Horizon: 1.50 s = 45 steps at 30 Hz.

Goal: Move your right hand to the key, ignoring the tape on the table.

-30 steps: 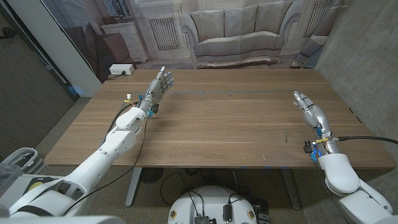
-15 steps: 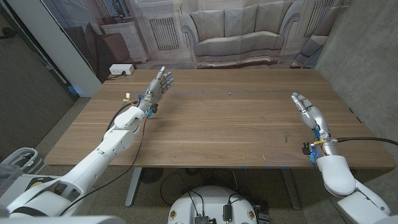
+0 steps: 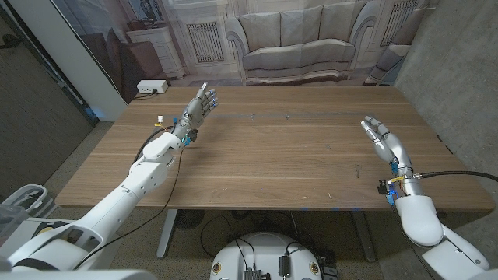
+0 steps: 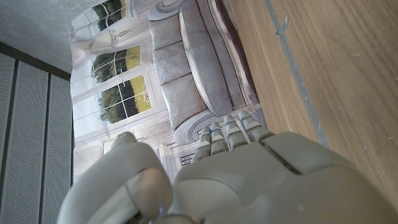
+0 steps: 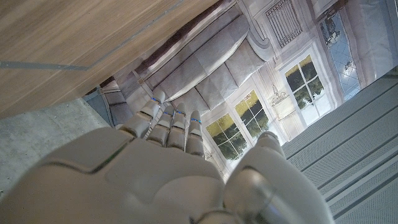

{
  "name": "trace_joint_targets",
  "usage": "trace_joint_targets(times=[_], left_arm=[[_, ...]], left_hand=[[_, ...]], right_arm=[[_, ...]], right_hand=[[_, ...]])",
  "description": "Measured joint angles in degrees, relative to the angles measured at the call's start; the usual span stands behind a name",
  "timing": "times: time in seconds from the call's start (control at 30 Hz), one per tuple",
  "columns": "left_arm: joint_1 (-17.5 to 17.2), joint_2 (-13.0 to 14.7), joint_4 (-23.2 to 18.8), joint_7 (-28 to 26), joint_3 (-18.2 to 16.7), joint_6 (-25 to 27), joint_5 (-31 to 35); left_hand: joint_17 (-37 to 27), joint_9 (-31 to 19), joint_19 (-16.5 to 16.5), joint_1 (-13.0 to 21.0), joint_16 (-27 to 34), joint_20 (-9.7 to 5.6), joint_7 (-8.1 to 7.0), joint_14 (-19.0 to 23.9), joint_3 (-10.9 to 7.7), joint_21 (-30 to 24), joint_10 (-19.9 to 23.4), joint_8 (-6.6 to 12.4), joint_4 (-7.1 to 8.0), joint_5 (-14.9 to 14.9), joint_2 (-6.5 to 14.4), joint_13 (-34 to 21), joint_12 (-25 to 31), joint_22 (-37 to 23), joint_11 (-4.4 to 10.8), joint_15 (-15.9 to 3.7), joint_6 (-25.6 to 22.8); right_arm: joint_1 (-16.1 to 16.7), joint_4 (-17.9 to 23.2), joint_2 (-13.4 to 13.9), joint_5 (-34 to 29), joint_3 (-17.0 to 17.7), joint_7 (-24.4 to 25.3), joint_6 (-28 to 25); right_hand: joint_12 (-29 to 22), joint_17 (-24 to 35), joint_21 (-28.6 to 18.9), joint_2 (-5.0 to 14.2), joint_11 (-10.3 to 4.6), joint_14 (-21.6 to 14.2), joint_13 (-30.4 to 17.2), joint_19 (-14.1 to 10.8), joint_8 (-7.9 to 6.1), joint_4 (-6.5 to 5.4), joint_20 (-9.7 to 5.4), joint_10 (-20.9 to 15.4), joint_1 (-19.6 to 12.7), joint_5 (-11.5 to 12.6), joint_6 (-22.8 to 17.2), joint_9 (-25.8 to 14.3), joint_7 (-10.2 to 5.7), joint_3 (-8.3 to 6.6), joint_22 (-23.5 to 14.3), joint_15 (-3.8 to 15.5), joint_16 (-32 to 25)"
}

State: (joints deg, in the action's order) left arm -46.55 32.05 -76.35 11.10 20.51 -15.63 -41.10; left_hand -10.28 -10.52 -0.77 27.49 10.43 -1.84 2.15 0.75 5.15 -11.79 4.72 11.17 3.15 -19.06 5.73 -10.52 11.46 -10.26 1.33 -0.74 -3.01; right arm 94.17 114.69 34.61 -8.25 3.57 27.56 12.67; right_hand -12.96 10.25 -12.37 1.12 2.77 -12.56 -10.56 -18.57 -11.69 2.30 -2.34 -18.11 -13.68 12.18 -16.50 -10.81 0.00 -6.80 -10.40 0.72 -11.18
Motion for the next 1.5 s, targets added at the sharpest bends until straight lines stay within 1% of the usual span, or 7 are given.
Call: trace_joint_targets(times=[0.43, 0.87, 0.9, 0.97, 1.3, 1.47, 1.5], left_arm=[[-0.34, 0.32, -0.63, -0.26, 0.11, 0.32, 0.23], [-0.79, 0.24, -0.95, -0.61, 0.16, 0.41, 0.29], [-0.82, 0.23, -0.99, -1.09, 0.17, 0.41, 0.43], [-0.84, 0.22, -1.08, -1.18, 0.18, 0.41, 0.48], [-0.88, -0.12, -1.15, -1.41, 0.32, 0.22, 0.58], [-0.88, -0.12, -1.15, -1.36, 0.32, 0.07, 0.58], [-0.87, -0.41, -0.75, -1.35, 0.49, 0.07, 0.58]], left_hand=[[0.00, 0.00, -1.06, 0.30, 0.44, -0.22, 0.00, 0.62, 0.00, 0.00, 0.11, 0.00, 0.00, 0.45, 0.30, 0.00, 0.00, 0.00, -0.11, -0.02, 0.00], [0.00, 0.00, -1.05, 0.30, 0.44, -0.22, 0.00, 0.62, 0.15, 0.00, 0.24, 0.00, -0.15, 0.45, 0.30, 0.00, 0.00, 0.00, -0.23, -0.02, 0.00], [0.00, 0.00, -1.05, 0.30, 0.44, -0.22, 0.00, 0.62, 0.15, 0.00, 0.24, 0.00, -0.15, 0.45, 0.30, 0.00, 0.00, 0.00, -0.23, -0.02, 0.00], [0.00, 0.00, -1.04, 0.30, 0.44, -0.22, 0.00, 0.62, 0.15, 0.00, 0.24, 0.00, -0.15, 0.45, 0.30, 0.00, 0.01, 0.00, -0.23, -0.02, 0.00], [0.00, 0.00, -1.04, 0.30, 0.44, -0.22, 0.00, 0.62, 0.15, 0.00, 0.24, 0.00, -0.15, 0.45, 0.30, 0.00, 0.01, 0.00, -0.23, -0.02, -0.01], [0.00, 0.00, -1.04, 0.30, 0.44, -0.22, 0.00, 0.62, 0.15, 0.00, 0.24, 0.00, -0.14, 0.71, 0.30, 0.00, 0.01, 0.01, -0.23, -0.02, -0.01], [0.00, 0.00, -1.04, 0.30, 0.44, -0.22, 0.00, 0.62, 0.15, 0.00, 0.24, 0.00, -0.15, 0.88, 0.30, 0.00, 0.01, 0.01, -0.23, -0.02, -0.01]], right_arm=[[1.22, 2.94, 1.05, -6.73, 0.18, 1.89, -5.73], [1.33, 3.58, 1.44, -12.30, 0.16, 3.67, -10.01], [1.57, 4.72, 2.25, -12.68, -0.19, 3.83, -10.27], [1.66, 4.89, 2.41, -13.66, -0.23, 4.25, -10.97], [2.25, 6.36, 3.21, -16.95, -0.52, 5.12, -13.88], [2.44, 6.90, 3.66, -16.95, -0.97, 5.12, -13.88], [2.45, 6.93, 3.70, -19.02, -1.02, 5.45, -16.00]], right_hand=[[0.00, 0.00, 0.00, -0.07, -0.05, 0.00, 0.00, 0.00, 0.00, -0.09, 0.00, -0.01, 0.07, 0.31, -0.31, 0.01, -0.31, 0.09, 0.00, 0.00, 0.00], [0.00, 0.00, 0.00, -0.06, -0.75, -0.41, 0.00, 0.00, 0.00, 0.08, 0.00, -0.29, 0.06, 0.45, -0.31, 0.01, -0.76, 0.40, 0.00, 0.42, 0.00], [0.00, 0.00, 0.00, -0.06, -0.87, -0.52, 0.00, 0.01, 0.00, 0.08, 0.00, -0.42, 0.06, 0.45, -0.31, 0.01, -0.76, 0.40, 0.00, 0.52, 0.00], [0.00, 0.00, 0.00, -0.06, -0.95, -0.61, 0.00, 0.00, 0.00, 0.08, 0.00, -0.49, 0.06, 0.45, -0.30, 0.01, -0.75, 0.40, 0.00, 0.62, 0.00], [0.00, 0.00, 0.00, -0.06, -1.16, -0.82, 0.00, 0.01, 0.00, 0.08, 0.00, -0.71, 0.06, 0.89, -0.49, 0.01, -0.94, 0.40, -0.01, 0.82, 0.00], [0.00, 0.00, 0.00, -0.25, -1.25, -1.02, 0.00, 0.01, 0.00, 0.08, 0.00, -0.81, 0.25, 0.89, -0.49, 0.01, -0.94, 0.40, -0.01, 1.02, 0.00], [0.00, 0.00, 0.00, -0.29, -1.26, -1.02, 0.00, -0.13, 0.00, 0.08, -0.13, -0.81, 0.30, 0.89, -0.49, 0.01, -0.94, 0.40, 0.00, 1.02, 0.00]])
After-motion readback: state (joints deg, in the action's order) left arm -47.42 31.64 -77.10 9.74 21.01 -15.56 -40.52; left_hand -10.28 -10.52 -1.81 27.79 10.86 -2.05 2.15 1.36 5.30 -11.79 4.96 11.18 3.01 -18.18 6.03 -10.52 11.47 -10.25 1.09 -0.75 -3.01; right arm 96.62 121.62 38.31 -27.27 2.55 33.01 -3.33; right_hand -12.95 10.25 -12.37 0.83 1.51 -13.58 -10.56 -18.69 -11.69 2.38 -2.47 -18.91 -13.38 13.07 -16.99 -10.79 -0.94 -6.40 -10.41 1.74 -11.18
